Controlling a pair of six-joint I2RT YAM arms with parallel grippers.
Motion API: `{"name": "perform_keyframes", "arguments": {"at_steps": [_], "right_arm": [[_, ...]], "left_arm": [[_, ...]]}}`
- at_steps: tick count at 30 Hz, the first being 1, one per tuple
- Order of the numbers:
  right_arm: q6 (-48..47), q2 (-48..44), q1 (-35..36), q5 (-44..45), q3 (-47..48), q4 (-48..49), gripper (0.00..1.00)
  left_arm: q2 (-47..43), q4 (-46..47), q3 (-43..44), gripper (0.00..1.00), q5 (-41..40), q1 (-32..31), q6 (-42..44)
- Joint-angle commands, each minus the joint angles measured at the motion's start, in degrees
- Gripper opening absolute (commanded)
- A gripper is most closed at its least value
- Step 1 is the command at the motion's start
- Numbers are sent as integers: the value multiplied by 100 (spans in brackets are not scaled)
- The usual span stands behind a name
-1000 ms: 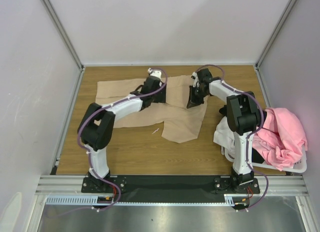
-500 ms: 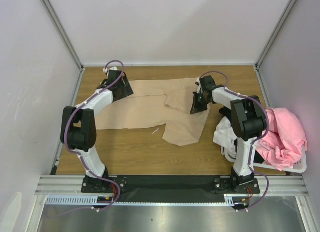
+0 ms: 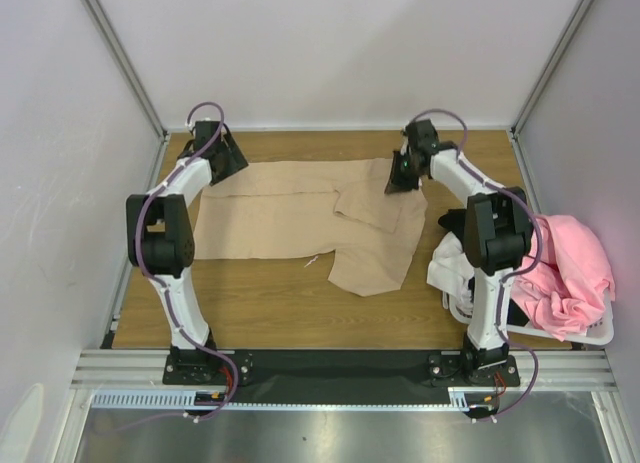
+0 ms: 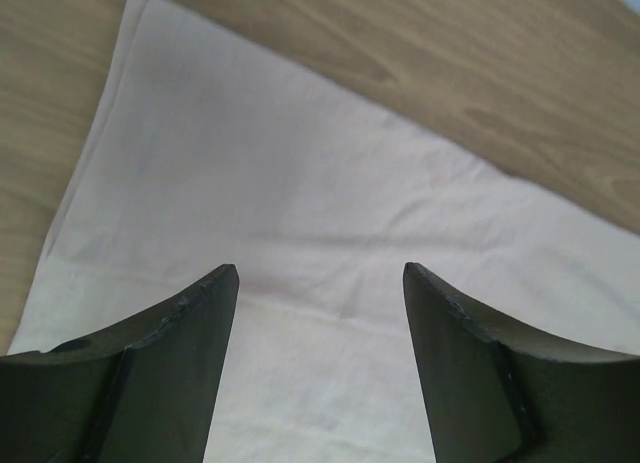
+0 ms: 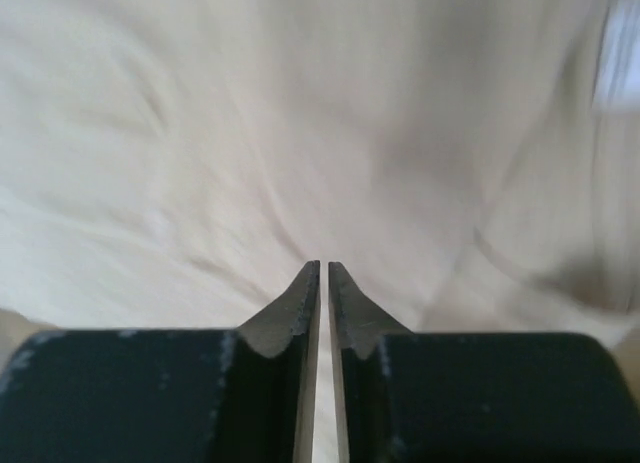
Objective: Fold and stack the t-shirts
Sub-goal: Fold the tshirt
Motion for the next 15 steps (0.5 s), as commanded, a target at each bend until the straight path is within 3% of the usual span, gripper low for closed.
{"name": "perform_keyframes", "arguments": {"at_steps": [1,7,15], "right_arm": [[242,479,-97,145,1192,197,14],[558,1410,-202,242,2045,742,17],[602,1957,-308,611,2477,655,17]], "left_arm": [[311,-5,586,73,395,128,-162],[820,189,991,73,694,276,-514],[1278,330,1316,73,923,435,-804]]}}
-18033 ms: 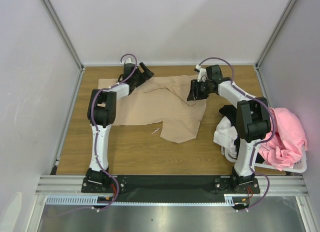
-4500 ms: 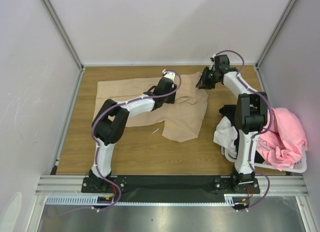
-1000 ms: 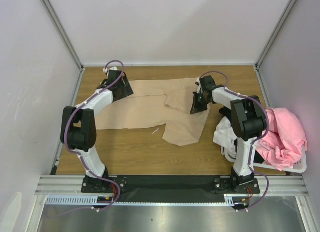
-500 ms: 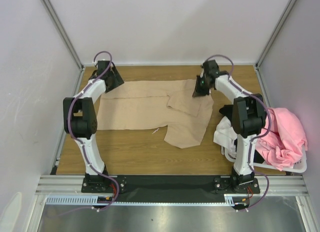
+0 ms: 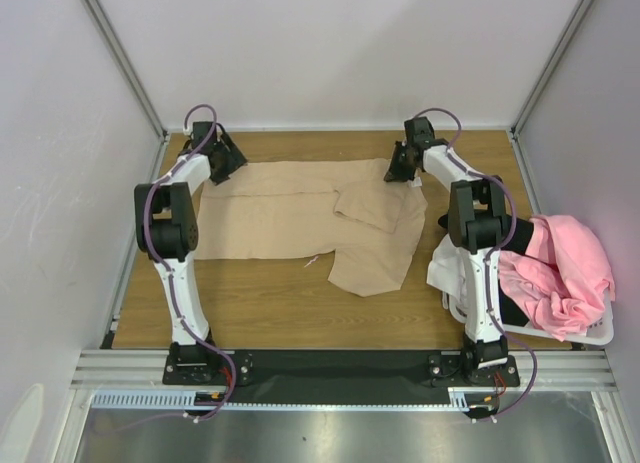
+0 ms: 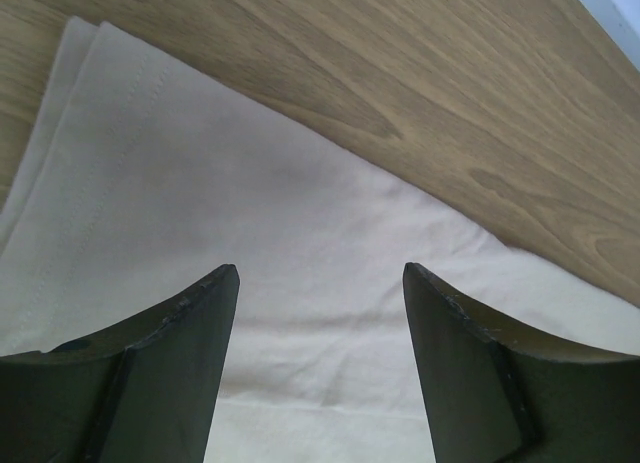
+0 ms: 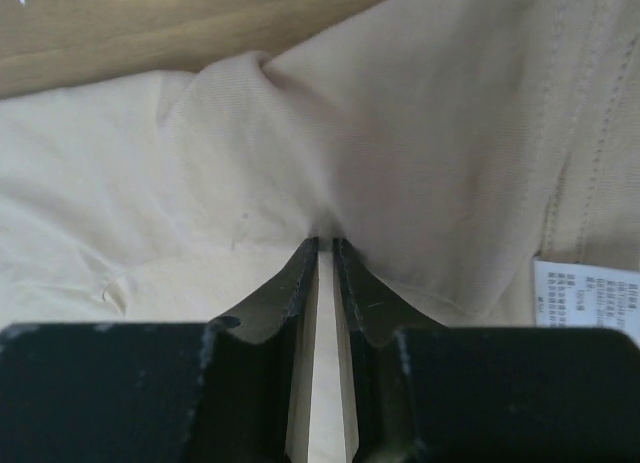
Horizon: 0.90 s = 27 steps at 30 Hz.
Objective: Fold and stack the t-shirts
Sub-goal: Fold the tshirt
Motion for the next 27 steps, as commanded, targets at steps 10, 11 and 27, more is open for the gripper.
{"name": "perform_keyframes", "arguments": {"at_steps": [10,11,27], "right_arm": [[402,361,-289,514,322,128,17],[455,404,-316,506,357,163,17],[544,1083,-430,313,1807,277,19]], "left_arm": [[778,153,916,73,470,342,-616],[944,126,1004,72,479,360,-625],[1791,248,2596,75,1173,404,-511]]}}
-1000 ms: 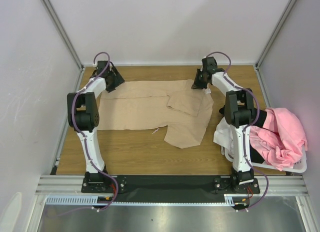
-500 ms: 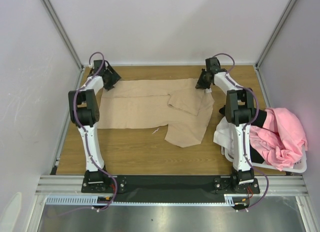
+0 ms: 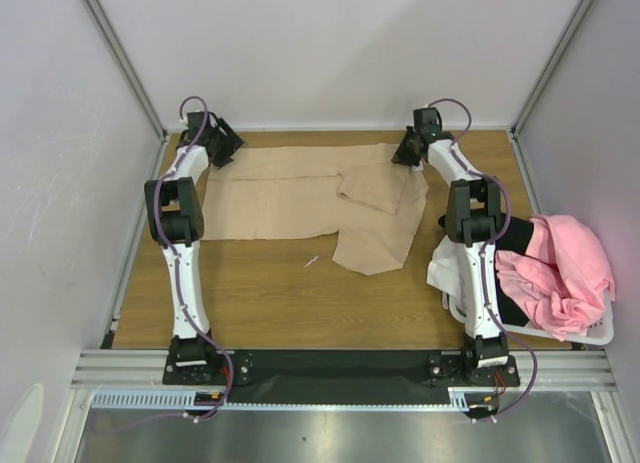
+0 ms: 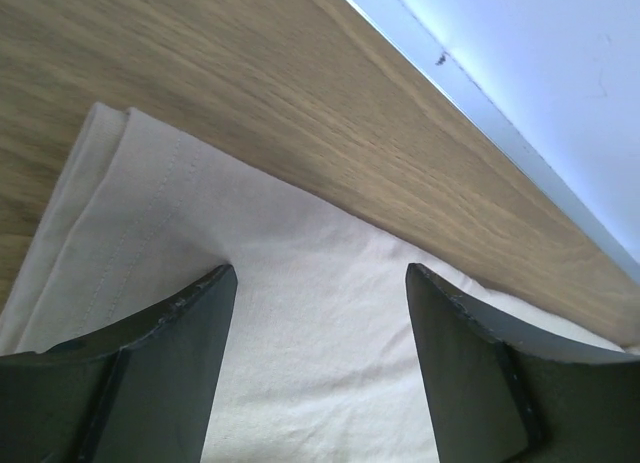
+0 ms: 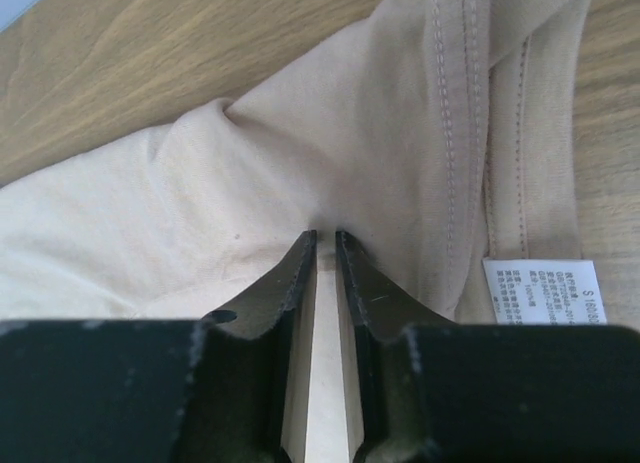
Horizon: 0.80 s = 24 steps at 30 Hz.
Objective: Fold and stack the t-shirts
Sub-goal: Fold the tshirt
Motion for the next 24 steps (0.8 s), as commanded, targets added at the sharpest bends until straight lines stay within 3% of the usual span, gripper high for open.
{"name": "perform_keyframes", "arguments": {"at_steps": [1,7,10,15,20,24], "right_arm": [[-227,-111,-80,-90,223,179,20],[-633,-1402,-72,-415,39,417,37],[-686,-2193,-63,-486,-575,391,45],[-546,-3712,-54,-354,-2558,400,66],[-282,-4611,-36,-284,-4310,523,68],[-115,-5025,95,-135,-5287,444,68]], "left_arm": [[-146,312,203,76,454,63,120],[-1716,910,-367,82,780,63,814],[-2709,981,-1157,84,526,54,1017],[-4197,587,-3099,85,-229,124,641],[-5628,357,-5206,84,-898,335,17],[-6210,304,-6264,82,-995,704,-292]]}}
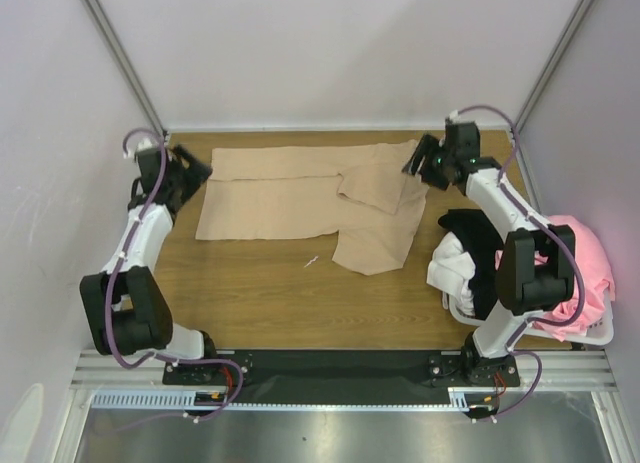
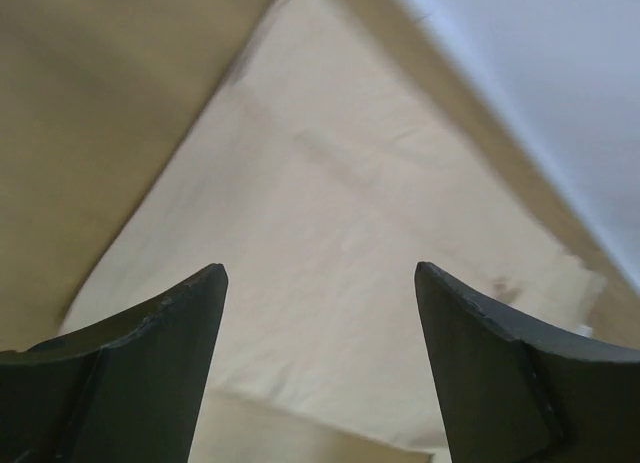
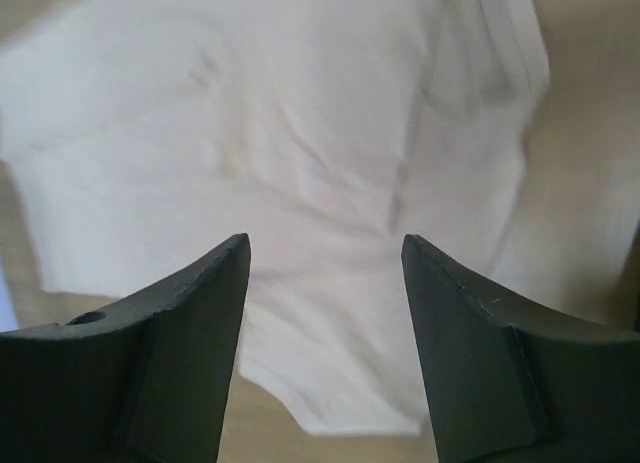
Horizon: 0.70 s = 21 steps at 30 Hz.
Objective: Fold and stack the t-shirts
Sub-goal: Fold the tshirt
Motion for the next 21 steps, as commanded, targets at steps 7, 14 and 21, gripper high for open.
{"name": "perform_keyframes", "arguments": {"at_steps": [7,14,21], "right_arm": [[532,-349,249,565,-1395,-275,68],[681,-174,205,732,-1774,-133,68],[717,-42,144,802,-1756,-282,67]], "left_arm": [[-285,146,-1689,79,-359,783,-581],[259,772,-1902,77,-280,837,-617],[462,877,-1919,75,-342,845,-617]]}}
